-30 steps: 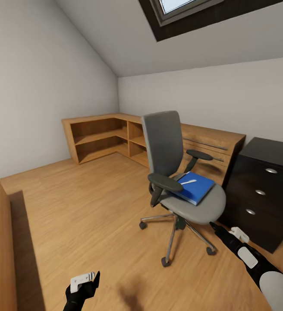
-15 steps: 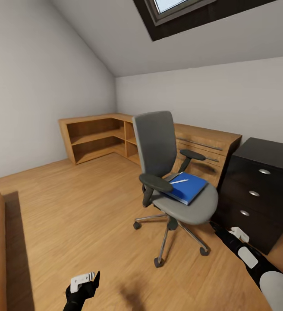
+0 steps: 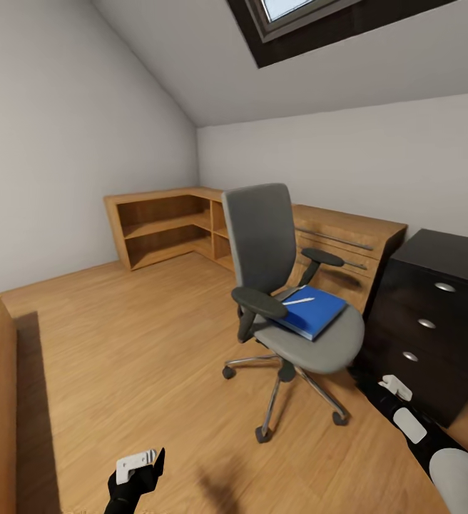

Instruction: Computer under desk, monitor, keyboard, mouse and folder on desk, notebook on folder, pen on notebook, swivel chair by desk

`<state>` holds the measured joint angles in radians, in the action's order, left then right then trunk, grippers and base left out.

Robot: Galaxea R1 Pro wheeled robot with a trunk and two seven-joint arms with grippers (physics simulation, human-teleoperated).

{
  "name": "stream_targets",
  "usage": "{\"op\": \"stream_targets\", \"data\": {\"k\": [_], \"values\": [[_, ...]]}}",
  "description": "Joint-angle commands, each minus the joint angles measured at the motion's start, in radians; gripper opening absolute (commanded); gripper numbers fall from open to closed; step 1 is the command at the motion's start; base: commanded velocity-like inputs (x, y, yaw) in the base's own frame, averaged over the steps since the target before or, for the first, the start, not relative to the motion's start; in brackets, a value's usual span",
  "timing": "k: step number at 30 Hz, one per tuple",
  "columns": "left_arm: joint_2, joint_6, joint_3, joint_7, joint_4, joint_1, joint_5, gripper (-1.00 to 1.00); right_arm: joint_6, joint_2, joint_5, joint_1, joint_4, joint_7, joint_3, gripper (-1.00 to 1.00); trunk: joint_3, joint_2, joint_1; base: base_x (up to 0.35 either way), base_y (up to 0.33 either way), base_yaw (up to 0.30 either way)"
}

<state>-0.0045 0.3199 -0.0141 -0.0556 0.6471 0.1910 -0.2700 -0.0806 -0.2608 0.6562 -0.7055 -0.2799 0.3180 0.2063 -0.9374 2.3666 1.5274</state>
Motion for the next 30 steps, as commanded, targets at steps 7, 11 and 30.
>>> {"op": "stream_targets", "data": {"k": [7, 11, 30], "values": [[0.000, 0.003, -0.001, -0.006, -0.001, 0.001, -0.011, 1.00, -0.008, 0.000, 0.008, 0.000, -0.001, 0.004, 0.005, 1.00, -0.001, 0.000, 0.000, 0.000, -0.002, 0.240], [0.000, 0.003, -0.002, -0.006, -0.004, 0.001, -0.011, 1.00, -0.008, 0.001, 0.008, 0.000, -0.001, 0.004, 0.005, 1.00, -0.001, 0.000, 0.000, 0.000, 0.000, 0.258], [0.000, 0.003, -0.001, -0.005, -0.017, 0.001, -0.011, 1.00, -0.008, 0.000, 0.008, 0.000, 0.001, 0.005, 0.005, 1.00, -0.001, 0.000, 0.000, 0.133, 0.000, 0.077]]}}
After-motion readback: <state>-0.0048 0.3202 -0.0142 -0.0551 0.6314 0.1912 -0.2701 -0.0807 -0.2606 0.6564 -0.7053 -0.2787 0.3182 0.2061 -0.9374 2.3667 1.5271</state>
